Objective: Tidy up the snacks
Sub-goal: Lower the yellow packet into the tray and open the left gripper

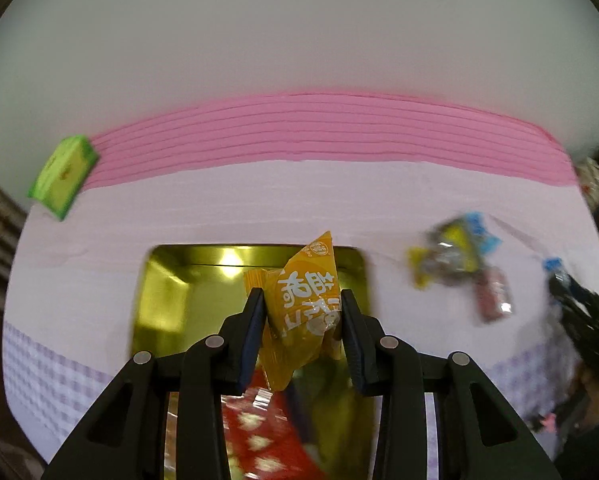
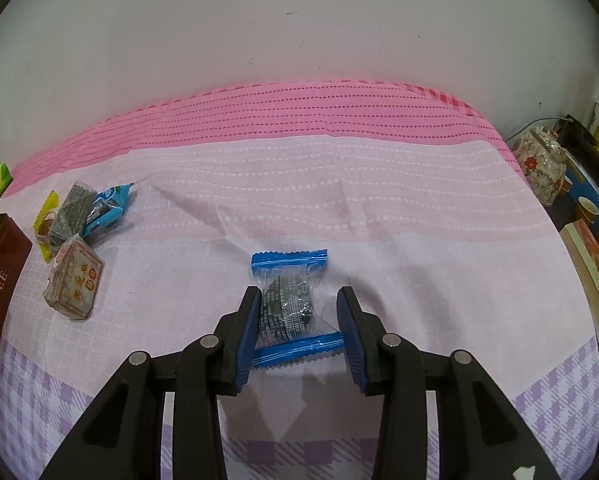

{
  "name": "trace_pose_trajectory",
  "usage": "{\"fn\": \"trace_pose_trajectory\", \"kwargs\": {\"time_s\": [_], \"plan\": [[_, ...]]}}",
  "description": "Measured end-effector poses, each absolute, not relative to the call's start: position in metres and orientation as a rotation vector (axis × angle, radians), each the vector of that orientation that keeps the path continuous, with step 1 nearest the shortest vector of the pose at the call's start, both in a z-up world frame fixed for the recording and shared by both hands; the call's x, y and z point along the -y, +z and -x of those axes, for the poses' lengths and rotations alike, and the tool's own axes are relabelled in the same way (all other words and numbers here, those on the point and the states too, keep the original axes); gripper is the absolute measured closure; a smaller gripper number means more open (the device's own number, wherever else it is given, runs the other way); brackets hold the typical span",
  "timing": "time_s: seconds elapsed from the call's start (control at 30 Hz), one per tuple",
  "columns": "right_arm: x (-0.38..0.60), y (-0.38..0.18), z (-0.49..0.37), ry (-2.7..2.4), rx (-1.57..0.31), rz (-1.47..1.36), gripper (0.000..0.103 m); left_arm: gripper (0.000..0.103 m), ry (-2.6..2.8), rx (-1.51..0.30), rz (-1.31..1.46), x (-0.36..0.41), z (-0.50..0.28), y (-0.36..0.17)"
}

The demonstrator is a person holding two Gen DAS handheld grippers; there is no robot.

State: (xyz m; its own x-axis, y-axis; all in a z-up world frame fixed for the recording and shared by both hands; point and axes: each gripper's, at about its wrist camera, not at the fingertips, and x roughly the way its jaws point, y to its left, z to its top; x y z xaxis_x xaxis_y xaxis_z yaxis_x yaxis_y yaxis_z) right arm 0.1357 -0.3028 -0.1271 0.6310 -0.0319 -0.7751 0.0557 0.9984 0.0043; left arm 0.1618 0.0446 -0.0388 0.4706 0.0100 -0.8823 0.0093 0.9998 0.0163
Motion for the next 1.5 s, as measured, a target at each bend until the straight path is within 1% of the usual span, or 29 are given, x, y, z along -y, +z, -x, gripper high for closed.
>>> {"fn": "trace_pose_trajectory", "kwargs": {"time_s": [0.27, 0.63, 1.27, 1.43, 1.5], "plan": [[0.303, -0.127, -0.136, -0.050, -0.887, -0.029, 0.066, 0.065, 0.081, -1.150, -0.011, -0.092, -0.177, -0.071], [0.302, -0.128, -0.135, -0.051, -0.886, -0.027, 0.066, 0.065, 0.090, -1.211, -0.041, -0.104, -0.177, -0.096], [0.303, -0.127, -0.135, -0.051, -0.887, -0.023, 0.066, 0.064, 0.098, -1.220, -0.053, -0.107, -0.173, -0.099], [0.304, -0.127, -0.135, -0.047, -0.887, -0.030, 0.066, 0.060, 0.086, -1.205, -0.037, -0.109, -0.167, -0.090], [0.304, -0.127, -0.135, -0.047, -0.887, -0.029, 0.066, 0.056, 0.075, -1.187, -0.039, -0.109, -0.163, -0.084]]}}
